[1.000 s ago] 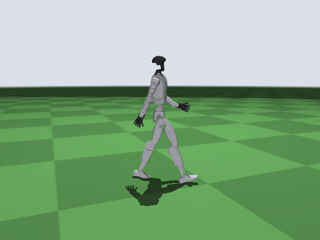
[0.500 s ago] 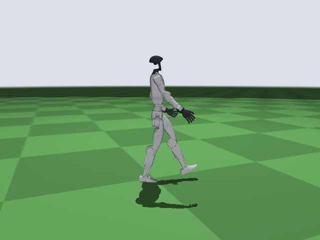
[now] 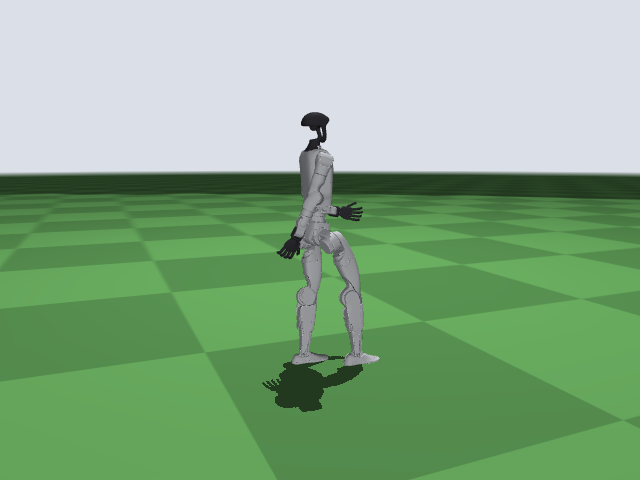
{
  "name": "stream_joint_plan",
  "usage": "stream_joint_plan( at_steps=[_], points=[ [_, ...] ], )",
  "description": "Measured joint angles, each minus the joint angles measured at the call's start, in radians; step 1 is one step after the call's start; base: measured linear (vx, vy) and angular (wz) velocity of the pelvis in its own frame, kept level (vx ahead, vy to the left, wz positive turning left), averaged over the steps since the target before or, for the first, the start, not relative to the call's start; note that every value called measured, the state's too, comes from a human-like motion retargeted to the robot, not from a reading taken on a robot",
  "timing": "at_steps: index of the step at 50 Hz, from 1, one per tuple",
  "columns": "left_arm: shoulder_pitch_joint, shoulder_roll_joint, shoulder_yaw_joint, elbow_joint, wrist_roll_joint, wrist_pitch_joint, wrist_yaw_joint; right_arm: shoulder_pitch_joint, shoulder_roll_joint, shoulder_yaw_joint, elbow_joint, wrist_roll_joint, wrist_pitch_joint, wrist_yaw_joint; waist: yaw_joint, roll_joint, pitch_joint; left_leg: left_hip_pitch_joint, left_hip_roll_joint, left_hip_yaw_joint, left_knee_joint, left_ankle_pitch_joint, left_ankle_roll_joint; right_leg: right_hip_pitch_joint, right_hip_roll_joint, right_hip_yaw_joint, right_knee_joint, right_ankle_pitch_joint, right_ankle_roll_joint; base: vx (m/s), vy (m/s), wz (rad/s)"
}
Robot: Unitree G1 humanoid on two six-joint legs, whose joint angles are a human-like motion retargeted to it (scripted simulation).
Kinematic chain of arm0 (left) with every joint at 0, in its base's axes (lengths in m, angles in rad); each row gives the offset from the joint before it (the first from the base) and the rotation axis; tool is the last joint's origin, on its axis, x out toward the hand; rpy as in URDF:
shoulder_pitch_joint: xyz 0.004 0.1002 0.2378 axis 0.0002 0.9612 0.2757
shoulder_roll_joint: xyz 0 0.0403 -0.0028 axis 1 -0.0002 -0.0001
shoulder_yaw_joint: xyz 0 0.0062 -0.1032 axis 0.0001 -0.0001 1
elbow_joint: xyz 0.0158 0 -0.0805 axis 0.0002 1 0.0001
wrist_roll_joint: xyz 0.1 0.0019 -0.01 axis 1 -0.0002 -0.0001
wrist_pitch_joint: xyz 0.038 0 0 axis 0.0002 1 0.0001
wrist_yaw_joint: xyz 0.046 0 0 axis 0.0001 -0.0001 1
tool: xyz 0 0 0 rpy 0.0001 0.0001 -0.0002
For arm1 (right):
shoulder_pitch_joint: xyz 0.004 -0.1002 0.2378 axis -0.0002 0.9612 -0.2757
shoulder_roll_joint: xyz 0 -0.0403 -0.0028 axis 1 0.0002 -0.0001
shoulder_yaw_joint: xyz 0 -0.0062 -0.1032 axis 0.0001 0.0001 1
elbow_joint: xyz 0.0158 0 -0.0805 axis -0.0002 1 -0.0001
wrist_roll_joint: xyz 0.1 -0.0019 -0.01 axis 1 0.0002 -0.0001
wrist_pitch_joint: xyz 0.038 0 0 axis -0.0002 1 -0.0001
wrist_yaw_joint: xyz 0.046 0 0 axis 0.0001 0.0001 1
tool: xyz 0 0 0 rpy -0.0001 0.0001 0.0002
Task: Walk run
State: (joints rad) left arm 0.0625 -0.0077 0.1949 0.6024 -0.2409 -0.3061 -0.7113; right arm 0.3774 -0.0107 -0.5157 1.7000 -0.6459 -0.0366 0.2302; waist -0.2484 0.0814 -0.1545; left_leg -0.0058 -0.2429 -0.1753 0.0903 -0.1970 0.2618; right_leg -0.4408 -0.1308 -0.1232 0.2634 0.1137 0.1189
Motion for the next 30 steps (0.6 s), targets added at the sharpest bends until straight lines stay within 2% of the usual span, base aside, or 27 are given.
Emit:
stream_joint_plan(
  at_steps=[3,5,7,8,10,13,15,17,18,20,22,24,28,30],
  points=[
    [-0.01,0.013,0.018,0.013,0.006,0.0,-0.012,0.056,0.039,0.03,0.0,-0.015,0.023,0.023,-0.019,-0.014,0.018,0.099,0.006,-0.028,-0.002,-0.021,0.0,-0.036,0.013,0.143,-0.179,-0.106,-0.013,0.96,-0.52,1.22],
    [0.013,0.002,0.027,0.029,0.007,-0.007,-0.001,0.078,0.048,0.048,0.0,-0.046,0.04,0.033,-0.003,-0.002,0.023,0.164,0.027,-0.015,0.013,-0.012,0.0,-0.052,0.003,0.116,-0.262,-0.171,0.036,1.24,-0.5,0.51],
    [0.05,-0.024,0.04,0.047,0.008,-0.015,0.019,0.07,0.029,0.06,0.0,-0.068,0.055,0.036,0.002,-0.011,0.009,0.2,-0.005,-0.009,0.033,0.052,-0.001,-0.052,-0.009,0.113,-0.226,-0.195,0.091,0.88,-0.18,0.47],
    [0.071,-0.039,0.048,0.056,0.008,-0.019,0.029,0.056,0.012,0.066,0.0,-0.073,0.061,0.03,-0.007,-0.018,-0.005,0.209,-0.025,0.002,0.045,0.105,-0.003,-0.054,-0.016,0.154,-0.183,-0.177,0.103,1.03,-0.29,0.94],
    [0.124,-0.059,0.057,0.074,0.008,-0.024,0.042,0.026,-0.019,0.071,0.0,-0.07,0.062,-0.004,-0.058,-0.024,-0.026,0.218,-0.014,0.023,0.114,0.253,-0.042,-0.028,-0.021,0.16,-0.134,-0.055,0.106,1.34,-0.64,1.47],
    [0.194,-0.092,0.07,0.103,0.045,-0.033,0.038,-0.046,-0.067,0.057,0.0,-0.027,0.037,-0.08,-0.051,-0.002,-0.041,0.125,0.036,0.111,0.367,0.591,-0.143,0.034,0.005,0.273,-0.058,-0.094,0.059,0.99,-0.52,1.13],
    [0.216,-0.118,0.058,0.115,0.067,-0.04,0.062,-0.131,-0.11,0.058,0.0,0.028,0.032,-0.102,-0.032,-0.012,-0.021,0.014,0.116,0.253,0.614,0.721,-0.156,0.093,-0.006,0.224,-0.034,-0.14,0.022,1.13,-0.61,0.81],
    [0.221,-0.129,0.062,0.119,0.064,-0.043,0.068,-0.238,-0.166,0.052,0.0,0.066,0.046,-0.109,-0.009,-0.041,-0.014,-0.084,0.165,0.365,0.759,0.692,-0.088,0.166,-0.062,0.03,-0.048,-0.166,-0.013,0.7,-0.4,0.61],
    [0.227,-0.136,0.061,0.12,0.064,-0.044,0.061,-0.292,-0.193,0.042,0.0,0.076,0.047,-0.118,-0.001,-0.066,-0.02,-0.126,0.157,0.406,0.779,0.605,-0.049,0.194,-0.081,0.009,-0.061,-0.174,-0.022,0.76,-0.34,0.72],
    [0.234,-0.147,0.06,0.116,0.069,-0.039,0.042,-0.4,-0.244,0.021,-0.012,0.088,0.034,-0.14,0.034,-0.091,-0.017,-0.217,0.164,0.479,0.8,0.488,-0.016,0.242,-0.056,0.059,-0.084,-0.193,-0.038,0.97,-0.39,0.44],
    [0.244,-0.152,0.056,0.097,0.08,-0.038,0.034,-0.479,-0.283,0.024,-0.083,0.088,-0.003,-0.141,0.104,-0.112,-0.002,-0.333,0.105,0.466,0.759,0.42,-0.063,0.295,-0.066,-0.013,-0.122,-0.187,-0.046,0.66,-0.3,-0.23],
    [0.245,-0.144,0.049,0.071,0.089,-0.041,0.034,-0.552,-0.317,0.048,-0.166,0.101,-0.032,-0.129,0.157,-0.127,0.013,-0.438,0.076,0.445,0.672,0.33,-0.083,0.344,-0.041,-0.037,-0.151,-0.197,-0.055,0.91,-0.41,-0.07],
    [0.237,-0.126,0.033,0.025,0.096,-0.037,0.042,-0.685,-0.372,0.09,-0.297,0.16,-0.071,-0.142,0.226,-0.115,0.038,-0.524,0.137,0.523,0.318,0.245,-0.078,0.454,0.054,-0.109,-0.202,-0.237,-0.058,0.76,-0.41,0.48],
    [0.227,-0.127,0.025,0.015,0.088,-0.031,0.05,-0.735,-0.389,0.089,-0.35,0.176,-0.087,-0.153,0.257,-0.105,0.051,-0.535,0.146,0.572,0.11,0.216,-0.1,0.514,0.099,-0.132,-0.217,-0.259,-0.048,0.99,-0.38,0.52]
  ],
)
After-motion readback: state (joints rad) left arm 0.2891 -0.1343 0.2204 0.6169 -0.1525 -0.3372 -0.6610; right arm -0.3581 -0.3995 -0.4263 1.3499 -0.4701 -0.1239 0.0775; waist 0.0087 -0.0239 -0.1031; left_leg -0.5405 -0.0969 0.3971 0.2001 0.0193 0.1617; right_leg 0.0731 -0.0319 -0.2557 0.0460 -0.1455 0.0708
